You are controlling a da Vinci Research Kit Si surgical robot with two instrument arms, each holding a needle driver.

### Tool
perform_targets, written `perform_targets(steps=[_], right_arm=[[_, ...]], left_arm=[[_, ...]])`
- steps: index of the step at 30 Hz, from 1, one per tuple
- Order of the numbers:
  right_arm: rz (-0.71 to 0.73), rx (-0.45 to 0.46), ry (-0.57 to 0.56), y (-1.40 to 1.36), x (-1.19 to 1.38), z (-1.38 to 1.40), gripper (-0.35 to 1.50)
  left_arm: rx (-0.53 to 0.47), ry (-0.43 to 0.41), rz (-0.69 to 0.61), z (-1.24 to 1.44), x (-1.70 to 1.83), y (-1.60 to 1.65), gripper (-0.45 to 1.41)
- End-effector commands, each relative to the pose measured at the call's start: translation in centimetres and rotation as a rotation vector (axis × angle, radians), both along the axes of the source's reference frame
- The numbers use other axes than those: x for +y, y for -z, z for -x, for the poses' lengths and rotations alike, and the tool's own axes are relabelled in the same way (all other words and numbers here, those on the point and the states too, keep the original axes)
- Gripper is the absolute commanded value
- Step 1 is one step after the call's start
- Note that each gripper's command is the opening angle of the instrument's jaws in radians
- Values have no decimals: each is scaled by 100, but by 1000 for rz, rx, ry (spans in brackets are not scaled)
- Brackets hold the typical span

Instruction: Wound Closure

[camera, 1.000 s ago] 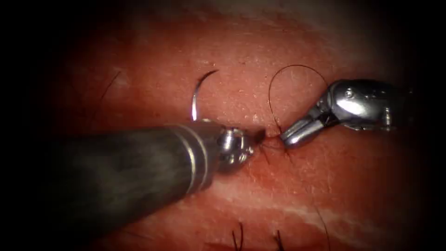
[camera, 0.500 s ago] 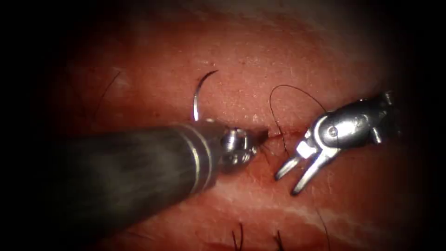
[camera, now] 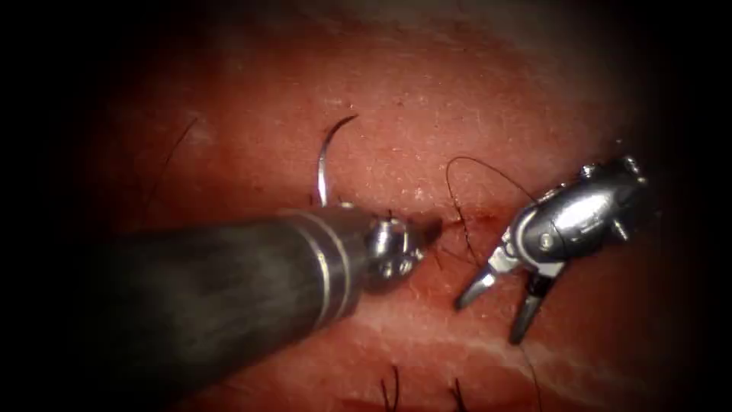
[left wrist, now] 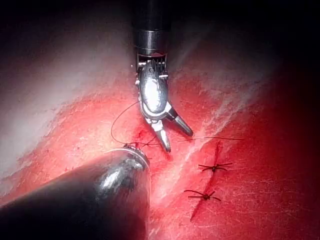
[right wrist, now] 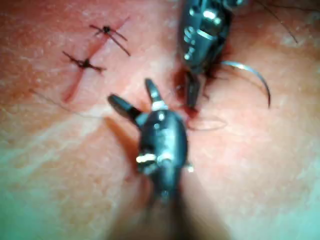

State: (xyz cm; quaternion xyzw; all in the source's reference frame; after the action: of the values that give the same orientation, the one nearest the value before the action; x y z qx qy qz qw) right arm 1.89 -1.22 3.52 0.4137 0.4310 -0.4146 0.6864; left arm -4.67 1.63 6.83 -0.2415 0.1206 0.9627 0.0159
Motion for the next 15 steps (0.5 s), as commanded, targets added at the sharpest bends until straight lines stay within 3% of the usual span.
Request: perform_targets(steps=[1,5,15], right_arm=[[3,-4,10,-6,-10,-3,84],[44,20,59,-8,-10,-2,74],[71,28,106,-22,-36,7,79]], left_arm=[[-1,-1,-2,7,-4,-7,-45],[-1,-1,-2,8,-4,-7,-45],[1,0,-2,7,-3,-7,-45]])
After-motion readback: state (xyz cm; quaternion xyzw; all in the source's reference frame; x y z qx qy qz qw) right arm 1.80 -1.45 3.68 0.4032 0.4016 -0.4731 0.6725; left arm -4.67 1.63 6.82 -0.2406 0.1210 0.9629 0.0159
